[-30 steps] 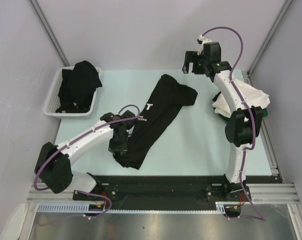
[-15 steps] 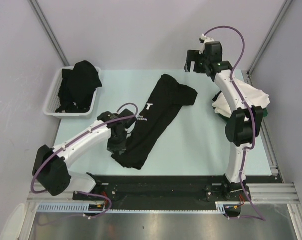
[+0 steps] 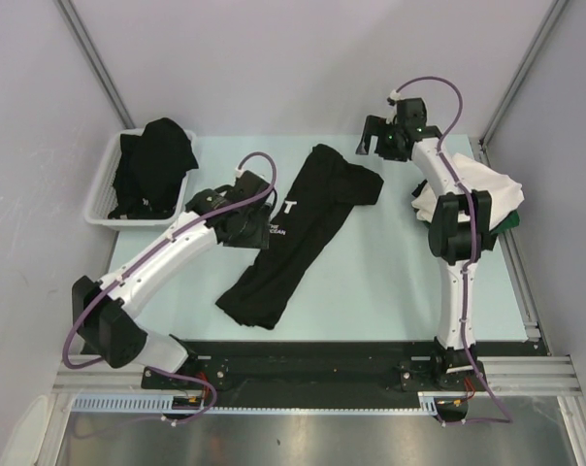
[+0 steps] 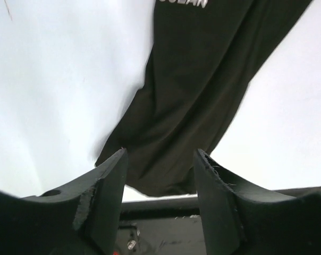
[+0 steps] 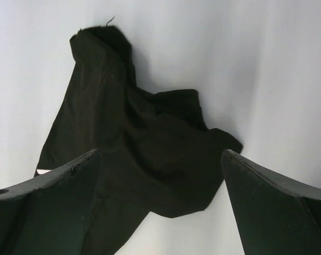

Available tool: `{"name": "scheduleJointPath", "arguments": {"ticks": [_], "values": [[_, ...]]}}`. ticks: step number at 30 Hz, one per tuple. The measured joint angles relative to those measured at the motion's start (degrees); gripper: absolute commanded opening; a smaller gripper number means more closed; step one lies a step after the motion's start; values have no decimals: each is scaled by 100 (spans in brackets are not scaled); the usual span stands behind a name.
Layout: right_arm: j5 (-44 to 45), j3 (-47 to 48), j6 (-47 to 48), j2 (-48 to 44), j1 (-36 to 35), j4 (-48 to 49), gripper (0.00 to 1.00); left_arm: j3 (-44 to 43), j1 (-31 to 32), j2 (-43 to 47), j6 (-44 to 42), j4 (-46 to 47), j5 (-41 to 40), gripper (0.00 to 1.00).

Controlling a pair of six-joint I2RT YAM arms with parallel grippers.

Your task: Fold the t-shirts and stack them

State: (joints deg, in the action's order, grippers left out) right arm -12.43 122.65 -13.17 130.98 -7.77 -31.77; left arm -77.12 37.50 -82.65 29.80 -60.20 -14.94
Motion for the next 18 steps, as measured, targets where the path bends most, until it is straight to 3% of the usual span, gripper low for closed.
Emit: {"name": "scheduleJointPath", "arguments": {"ticks": [18], "values": [[-208,96,166,664,-131,-55,100,-240,-367,173,-402,420,125,60]]}}
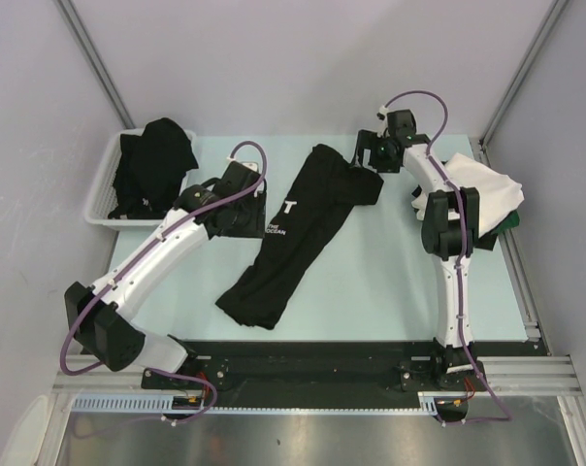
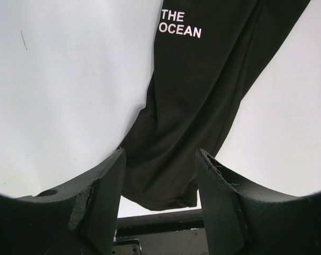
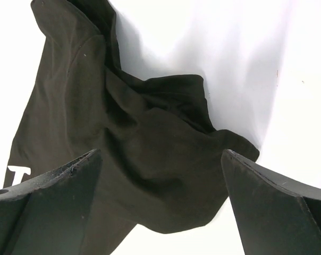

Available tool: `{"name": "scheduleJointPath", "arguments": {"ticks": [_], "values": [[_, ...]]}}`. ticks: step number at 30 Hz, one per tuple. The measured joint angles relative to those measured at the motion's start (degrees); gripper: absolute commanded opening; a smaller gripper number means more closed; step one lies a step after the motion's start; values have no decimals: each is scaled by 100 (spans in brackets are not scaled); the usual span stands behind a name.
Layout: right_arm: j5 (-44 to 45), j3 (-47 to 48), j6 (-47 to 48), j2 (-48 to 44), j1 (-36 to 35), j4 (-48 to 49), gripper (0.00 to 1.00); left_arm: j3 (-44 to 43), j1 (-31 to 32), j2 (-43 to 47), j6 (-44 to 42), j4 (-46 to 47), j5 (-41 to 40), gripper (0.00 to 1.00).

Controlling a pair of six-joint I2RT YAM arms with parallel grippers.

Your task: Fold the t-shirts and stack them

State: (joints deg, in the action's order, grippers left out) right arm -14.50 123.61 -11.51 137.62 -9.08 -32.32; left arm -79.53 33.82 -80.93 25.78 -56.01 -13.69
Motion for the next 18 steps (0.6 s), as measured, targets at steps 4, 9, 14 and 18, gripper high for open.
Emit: {"name": "scheduleJointPath", "arguments": {"ticks": [4,9,14,18], "values": [[-7,13,22,131,0,17,100,-31,-55,-9,-42,-26,48,60],[-59,199,20,520,0,-28,100,-195,-105,-83,-87,-70,59,60],[-131,382,35,627,4,-28,92,-273,-136,-138,-94,-103,59,60],[-212,660,37,855,4,-70,68,-273,-151,-151,-98,-133,61,60]]}}
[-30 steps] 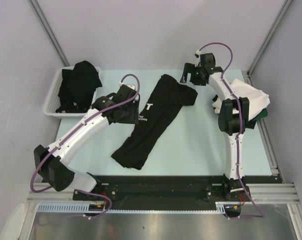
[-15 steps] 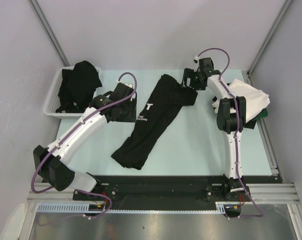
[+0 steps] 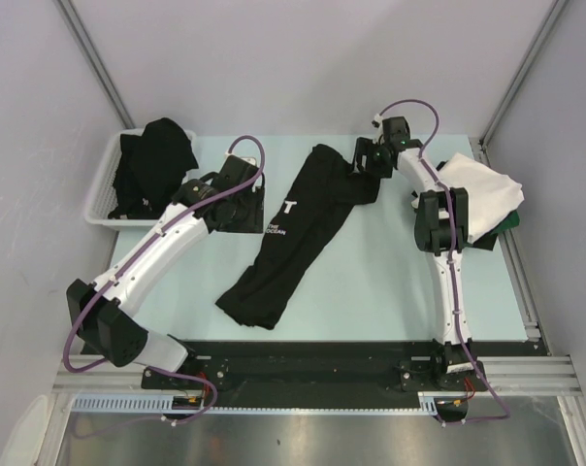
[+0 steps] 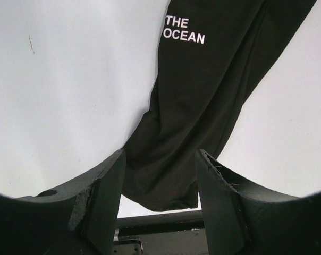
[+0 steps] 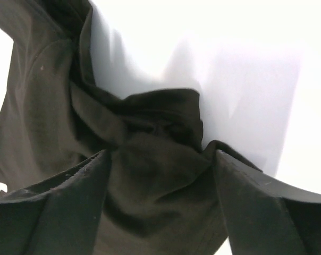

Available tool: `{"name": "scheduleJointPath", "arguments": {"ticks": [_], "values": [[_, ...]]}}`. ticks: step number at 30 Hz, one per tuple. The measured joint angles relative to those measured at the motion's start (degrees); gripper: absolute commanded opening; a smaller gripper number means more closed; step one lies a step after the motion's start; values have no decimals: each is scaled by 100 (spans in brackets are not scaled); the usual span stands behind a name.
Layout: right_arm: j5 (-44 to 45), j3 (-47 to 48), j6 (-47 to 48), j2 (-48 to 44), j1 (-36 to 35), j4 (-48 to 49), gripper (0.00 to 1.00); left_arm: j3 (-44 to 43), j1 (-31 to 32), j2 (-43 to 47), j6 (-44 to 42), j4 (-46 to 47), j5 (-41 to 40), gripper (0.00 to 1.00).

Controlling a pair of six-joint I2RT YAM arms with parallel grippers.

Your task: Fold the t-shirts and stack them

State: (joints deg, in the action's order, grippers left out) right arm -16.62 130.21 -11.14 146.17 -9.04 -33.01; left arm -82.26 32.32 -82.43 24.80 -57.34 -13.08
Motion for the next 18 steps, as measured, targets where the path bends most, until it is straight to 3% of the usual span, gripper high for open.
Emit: {"name": "scheduleJointPath", "arguments": {"ticks": [10,13,18], "values": [[-234,437,-214,385,-4,-7,35,0,-70,-7,-46,-79,-7,60],[-291,538,-271,476,-13,15,19,0,-85,-7,-48,-105,-9,60],[-431,719,-369,640,-57,127,14,0,-101,-7,-50,-208,-17,60]]}}
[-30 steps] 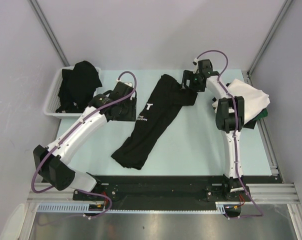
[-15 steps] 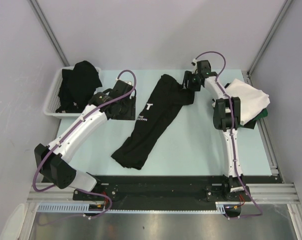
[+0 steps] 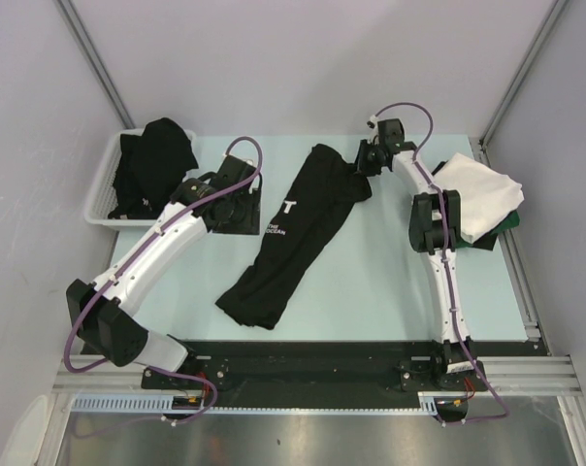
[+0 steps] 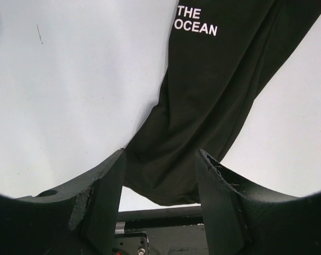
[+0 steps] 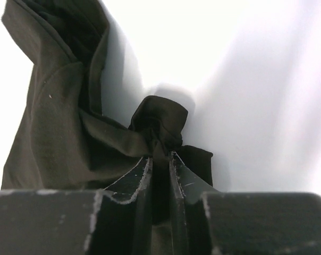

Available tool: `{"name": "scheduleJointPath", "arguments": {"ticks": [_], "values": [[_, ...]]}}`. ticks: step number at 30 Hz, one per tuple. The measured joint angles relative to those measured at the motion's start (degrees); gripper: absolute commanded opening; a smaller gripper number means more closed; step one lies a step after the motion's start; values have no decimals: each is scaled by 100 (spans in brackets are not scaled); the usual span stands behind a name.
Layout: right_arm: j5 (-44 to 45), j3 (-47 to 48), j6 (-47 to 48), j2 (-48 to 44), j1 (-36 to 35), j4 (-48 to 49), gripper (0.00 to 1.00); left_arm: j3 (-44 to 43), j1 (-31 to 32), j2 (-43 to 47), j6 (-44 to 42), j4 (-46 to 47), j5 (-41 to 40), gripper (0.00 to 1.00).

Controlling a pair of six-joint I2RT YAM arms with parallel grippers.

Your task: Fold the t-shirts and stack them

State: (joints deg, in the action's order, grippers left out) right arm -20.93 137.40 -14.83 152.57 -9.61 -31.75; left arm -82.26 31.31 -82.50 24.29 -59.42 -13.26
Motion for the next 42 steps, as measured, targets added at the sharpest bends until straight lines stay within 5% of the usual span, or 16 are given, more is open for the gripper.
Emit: {"name": "scheduleJointPath", "arguments": {"ticks": [34,42], "values": [[-232,726,-1486,1204,-72,3460,0,-31,-37,-46,-33,-407,57,60],[-85,824,-1659,1309,-105,3853,34,511,-37,92,122,-236,214,61]]}}
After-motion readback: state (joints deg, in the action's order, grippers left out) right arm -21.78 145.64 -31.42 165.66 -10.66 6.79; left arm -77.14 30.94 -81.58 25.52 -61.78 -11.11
